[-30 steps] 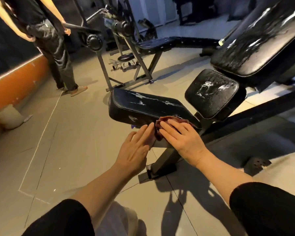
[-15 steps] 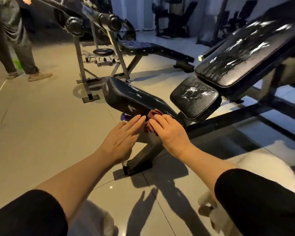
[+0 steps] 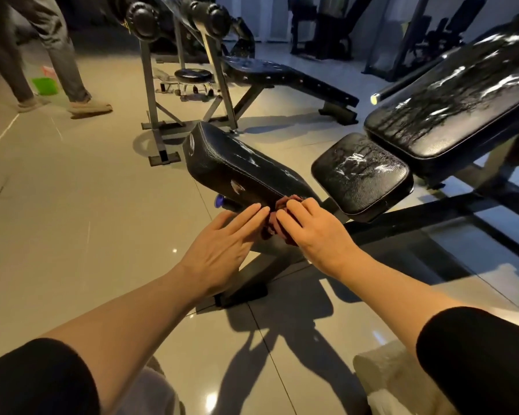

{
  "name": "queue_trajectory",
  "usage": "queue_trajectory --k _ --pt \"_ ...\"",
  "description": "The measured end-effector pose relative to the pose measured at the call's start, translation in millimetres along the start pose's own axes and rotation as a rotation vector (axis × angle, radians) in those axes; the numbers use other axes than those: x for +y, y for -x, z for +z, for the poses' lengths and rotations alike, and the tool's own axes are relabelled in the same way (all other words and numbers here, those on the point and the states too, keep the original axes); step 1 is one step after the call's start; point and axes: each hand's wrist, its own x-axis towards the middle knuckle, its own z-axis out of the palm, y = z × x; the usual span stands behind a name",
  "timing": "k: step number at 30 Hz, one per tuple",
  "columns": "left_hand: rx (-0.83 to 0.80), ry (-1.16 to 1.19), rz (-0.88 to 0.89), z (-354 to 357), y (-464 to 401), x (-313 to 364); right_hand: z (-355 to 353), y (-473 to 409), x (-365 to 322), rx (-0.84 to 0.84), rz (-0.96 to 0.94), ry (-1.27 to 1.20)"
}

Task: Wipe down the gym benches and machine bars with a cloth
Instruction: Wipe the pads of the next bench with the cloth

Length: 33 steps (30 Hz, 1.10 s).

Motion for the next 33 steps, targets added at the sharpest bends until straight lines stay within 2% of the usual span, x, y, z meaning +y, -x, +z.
queue_trajectory --k 2,5,7,9,11,18,23,30,31,33 --pt "-0.018 0.002 -0.017 0.6 0.1 0.5 7.9 13.2 4.2 -0.028 0.036 -0.008" --pt "-0.011 0.018 -0.023 1.5 0.0 1.9 13.6 32.4 1.2 -0.066 0.205 -0.042" --pt "0.011 0.038 -0.026 0.1 -0.9 5.1 12.4 28.4 -7.3 -0.008 0.258 -0.076" --pt "0.031 0.058 -0.027 -1.4 -2.5 8.5 7.5 11.0 -13.9 0.112 0.218 -0.098" --pt "0.058 0.075 -0.034 -2.4 -3.3 12.4 4.8 -2.6 -16.6 0.158 0.219 -0.099" --pt "0.051 0.075 -0.071 -2.5 -5.1 17.9 26.2 44.5 -4.3 -0.023 0.418 -0.09" --pt "0.067 0.095 -0.094 -10.8 -10.9 26.4 4.9 11.5 -13.5 0.178 0.417 -0.155" --pt "-0.036 0.02 -0.109 -3.2 -12.1 37.7 18.8 50.9 -3.6 -0.223 0.642 -0.172" --pt "-0.049 0.019 -0.102 -2.3 -11.9 38.2 18.4 55.7 -2.3 -0.231 0.681 -0.19" --pt "-0.045 0.05 -0.084 -4.1 -12.8 38.5 11.4 52.0 -2.5 -0.134 0.668 -0.221"
